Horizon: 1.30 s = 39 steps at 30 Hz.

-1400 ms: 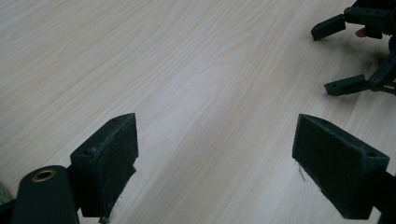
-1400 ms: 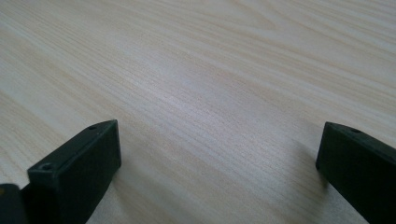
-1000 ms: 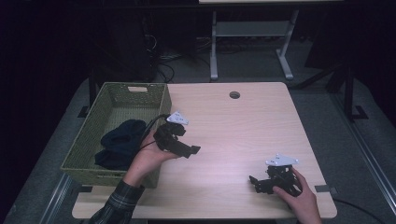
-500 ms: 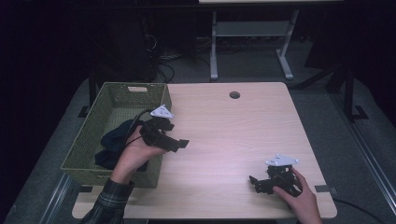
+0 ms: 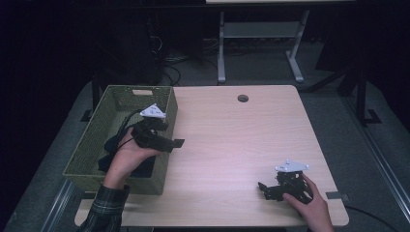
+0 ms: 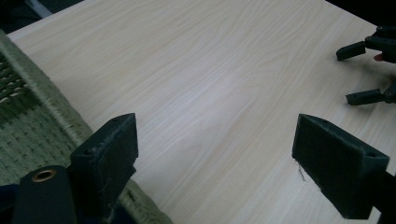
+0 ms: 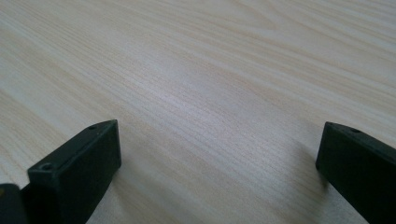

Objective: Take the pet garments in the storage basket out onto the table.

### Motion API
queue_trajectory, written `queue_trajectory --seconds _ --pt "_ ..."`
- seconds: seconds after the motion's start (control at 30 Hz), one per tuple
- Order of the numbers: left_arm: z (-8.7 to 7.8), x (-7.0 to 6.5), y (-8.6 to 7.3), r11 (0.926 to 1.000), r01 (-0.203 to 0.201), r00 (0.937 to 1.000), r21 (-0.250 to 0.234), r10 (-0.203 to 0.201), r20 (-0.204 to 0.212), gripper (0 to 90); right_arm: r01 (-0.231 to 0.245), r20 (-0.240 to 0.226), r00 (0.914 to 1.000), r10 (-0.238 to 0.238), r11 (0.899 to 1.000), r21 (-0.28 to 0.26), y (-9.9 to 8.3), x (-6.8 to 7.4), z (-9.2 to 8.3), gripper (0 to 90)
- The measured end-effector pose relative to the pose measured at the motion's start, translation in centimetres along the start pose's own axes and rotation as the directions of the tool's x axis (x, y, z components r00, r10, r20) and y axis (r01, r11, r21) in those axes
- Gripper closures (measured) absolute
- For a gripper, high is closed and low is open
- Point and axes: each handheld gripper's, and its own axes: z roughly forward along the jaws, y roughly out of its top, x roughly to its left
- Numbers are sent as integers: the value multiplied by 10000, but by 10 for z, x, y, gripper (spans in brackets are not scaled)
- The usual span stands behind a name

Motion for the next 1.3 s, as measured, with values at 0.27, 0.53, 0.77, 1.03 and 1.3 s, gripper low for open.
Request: queue_trajectory --seconds 0.27,0.53,0.77,1.03,1.3 --pt "-13 14 -6 9993 343 9986 -164 -349 -403 140 -1 0 10000 1 10000 2 0 0 0 0" --pt "-26 28 -12 9978 590 9953 -298 -611 -752 141 23 13 10000 -23 10000 -13 0 0 0 0" --pt "-37 44 -22 9954 919 9867 -272 -947 -1324 141 29 7 10000 -29 10000 -13 0 0 0 0" --pt "-43 56 -33 9928 1192 9758 -130 -1196 -1833 141 26 7 10000 -26 10000 -12 0 0 0 0" --pt "-43 71 -48 9881 1487 9659 388 -1368 -2198 140 46 4 10000 -46 10000 -16 0 0 0 0"
